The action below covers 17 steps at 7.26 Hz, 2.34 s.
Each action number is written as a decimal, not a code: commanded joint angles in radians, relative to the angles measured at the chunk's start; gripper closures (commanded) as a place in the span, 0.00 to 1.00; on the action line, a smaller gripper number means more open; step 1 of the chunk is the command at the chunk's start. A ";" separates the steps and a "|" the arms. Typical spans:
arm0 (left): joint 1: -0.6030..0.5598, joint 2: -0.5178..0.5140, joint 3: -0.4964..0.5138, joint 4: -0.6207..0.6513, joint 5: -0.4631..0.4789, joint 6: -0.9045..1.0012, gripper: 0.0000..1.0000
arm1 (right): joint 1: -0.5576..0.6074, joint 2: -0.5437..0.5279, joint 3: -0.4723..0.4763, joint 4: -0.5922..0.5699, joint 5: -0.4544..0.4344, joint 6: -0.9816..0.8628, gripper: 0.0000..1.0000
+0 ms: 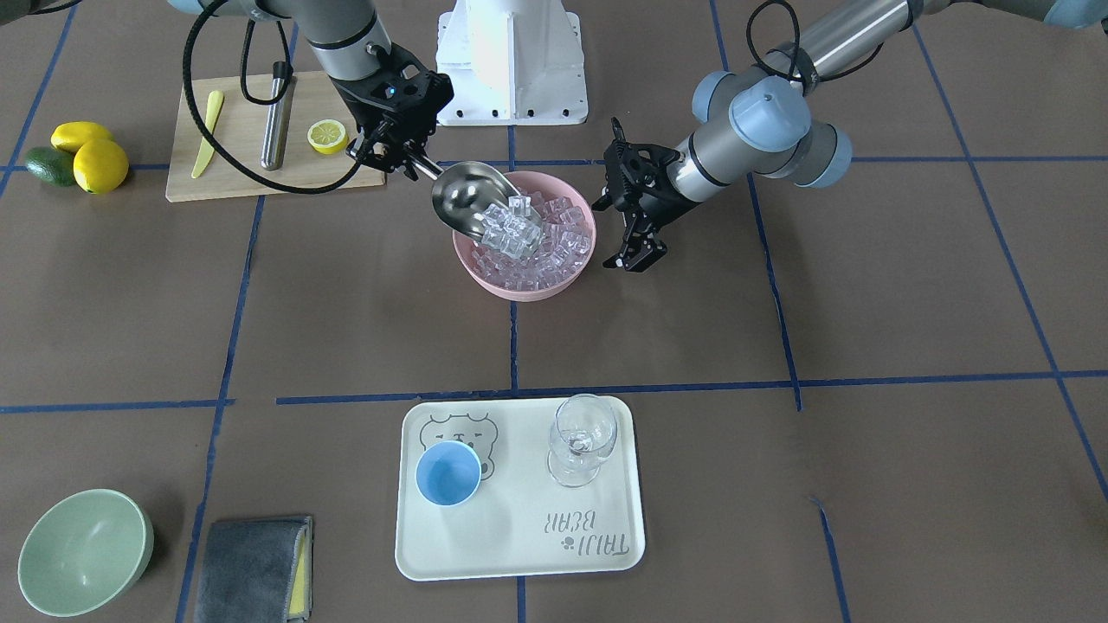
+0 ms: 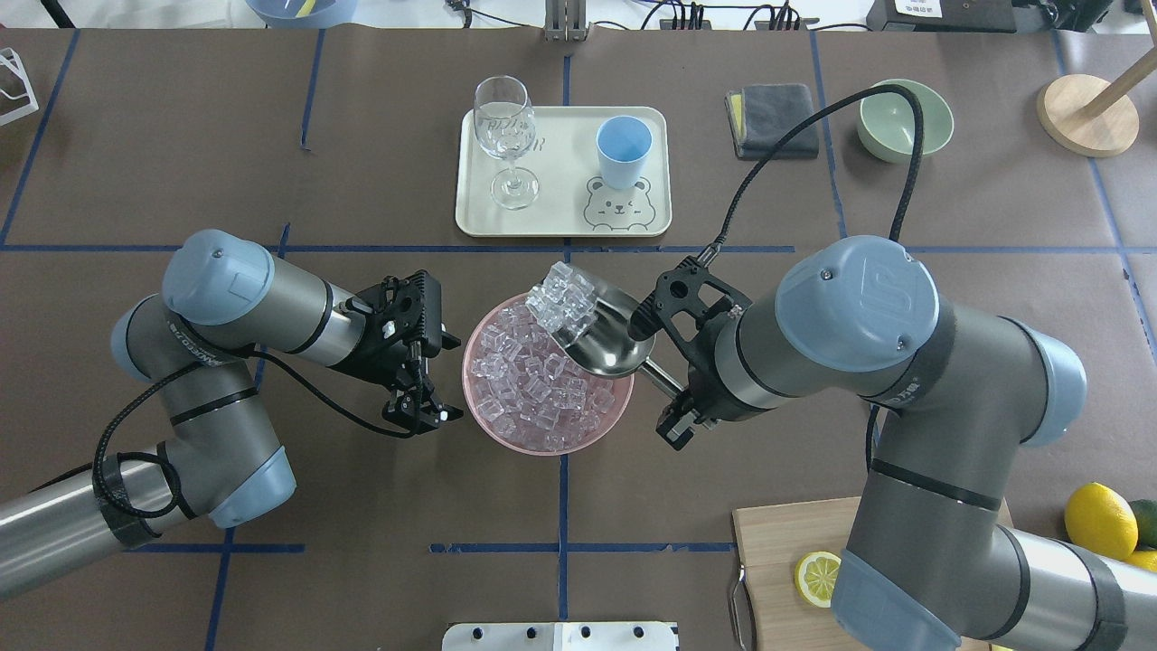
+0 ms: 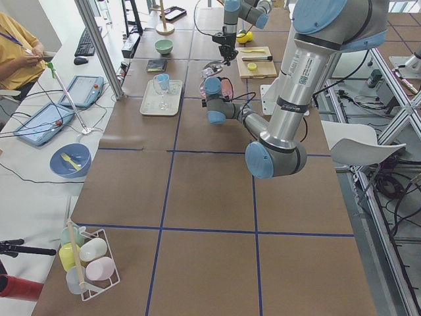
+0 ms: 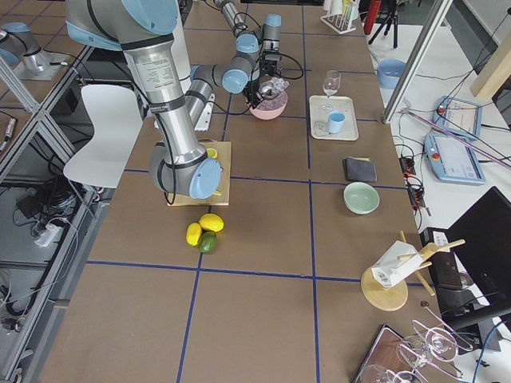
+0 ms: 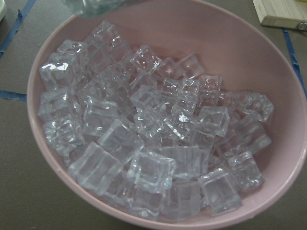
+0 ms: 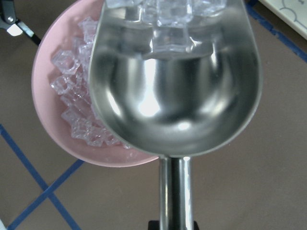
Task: Put ice in cup with scoop
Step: 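Carry the ice-filled scoop to the blue cup on the tray, then tilt the scoop to pour the ice into the blue cup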
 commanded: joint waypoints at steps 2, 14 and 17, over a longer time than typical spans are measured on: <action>-0.040 0.028 -0.010 0.000 0.000 -0.001 0.00 | 0.112 0.002 -0.032 -0.016 0.010 0.079 1.00; -0.065 0.054 -0.002 0.000 0.003 0.001 0.00 | 0.322 0.328 -0.478 -0.270 0.174 -0.208 1.00; -0.060 0.054 -0.004 0.000 0.003 0.001 0.00 | 0.330 0.403 -0.518 -0.437 0.166 -0.295 1.00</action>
